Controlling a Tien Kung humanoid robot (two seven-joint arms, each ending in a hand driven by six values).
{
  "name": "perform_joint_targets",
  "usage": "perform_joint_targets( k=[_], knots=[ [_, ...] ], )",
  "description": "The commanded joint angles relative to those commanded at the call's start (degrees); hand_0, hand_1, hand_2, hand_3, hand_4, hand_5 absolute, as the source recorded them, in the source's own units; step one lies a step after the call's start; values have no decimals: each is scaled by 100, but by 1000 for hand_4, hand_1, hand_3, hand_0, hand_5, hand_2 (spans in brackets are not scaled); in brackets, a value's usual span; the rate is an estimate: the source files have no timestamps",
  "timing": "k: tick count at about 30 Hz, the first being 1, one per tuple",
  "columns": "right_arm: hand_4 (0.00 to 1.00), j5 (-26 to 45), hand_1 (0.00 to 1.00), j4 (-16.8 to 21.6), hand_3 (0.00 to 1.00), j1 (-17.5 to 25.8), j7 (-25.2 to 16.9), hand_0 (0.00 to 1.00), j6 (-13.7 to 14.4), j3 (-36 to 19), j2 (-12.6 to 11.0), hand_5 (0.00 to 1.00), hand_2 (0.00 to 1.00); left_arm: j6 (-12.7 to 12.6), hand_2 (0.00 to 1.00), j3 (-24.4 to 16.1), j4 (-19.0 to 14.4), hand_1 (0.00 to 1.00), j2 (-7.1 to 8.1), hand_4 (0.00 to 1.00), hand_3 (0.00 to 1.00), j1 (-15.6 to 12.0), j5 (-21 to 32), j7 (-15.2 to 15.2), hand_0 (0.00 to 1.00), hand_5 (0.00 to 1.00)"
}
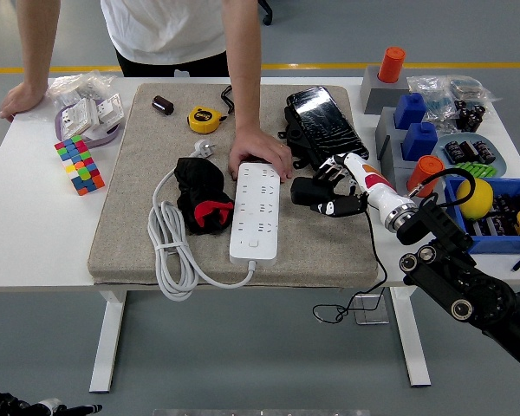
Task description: Pull the plug out and thorw away
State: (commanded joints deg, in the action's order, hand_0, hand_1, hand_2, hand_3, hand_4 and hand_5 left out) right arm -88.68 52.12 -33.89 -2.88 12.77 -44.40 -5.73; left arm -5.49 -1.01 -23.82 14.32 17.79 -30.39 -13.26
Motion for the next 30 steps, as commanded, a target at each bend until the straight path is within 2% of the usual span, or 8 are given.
perform_joint_targets(
  k=[1, 6, 7, 12, 13, 20, 26, 30],
  knots=[
    [998, -43, 487, -7, 543, 11, 26, 422, -29, -16, 8, 217, 504, 1, 691, 1, -3, 665, -4, 837, 670, 2, 1, 1, 531, 703],
    [998, -73, 487, 55, 543, 28, 100, 422, -248, -92, 7, 217, 504, -4, 691, 1, 1, 665, -7, 837, 670, 4, 19, 3, 531, 703],
    [998, -113, 619, 103, 707, 34, 122, 628, -370, -138, -2, 440, 651, -5, 691, 4, 1, 665, -4, 838, 670, 7, 19, 6, 531, 706],
    [998, -382, 619, 371, 707, 50, 268, 628, -856, -320, -52, 440, 651, -7, 691, 10, 6, 665, 2, 838, 670, -5, 31, 7, 531, 706],
    [998, -414, 772, 427, 802, 52, 299, 809, -949, -357, -57, 613, 795, -8, 691, 8, 7, 665, 2, 838, 670, -8, 32, 6, 531, 707],
    [998, -549, 784, 915, 809, 165, 372, 814, -1104, -540, -103, 641, 807, -11, 691, 25, 6, 665, -4, 837, 669, -16, 47, 17, 531, 705],
    [998, -440, 725, 1840, 794, 557, 403, 728, -1195, -700, -351, 520, 747, -20, 691, 47, 11, 664, -4, 837, 670, -25, 96, 30, 532, 706],
    [998, -341, 725, 2561, 794, 818, 582, 728, -1580, -783, -581, 520, 747, -25, 691, 55, 19, 664, 0, 837, 670, -31, 119, 34, 532, 706]
  ],
)
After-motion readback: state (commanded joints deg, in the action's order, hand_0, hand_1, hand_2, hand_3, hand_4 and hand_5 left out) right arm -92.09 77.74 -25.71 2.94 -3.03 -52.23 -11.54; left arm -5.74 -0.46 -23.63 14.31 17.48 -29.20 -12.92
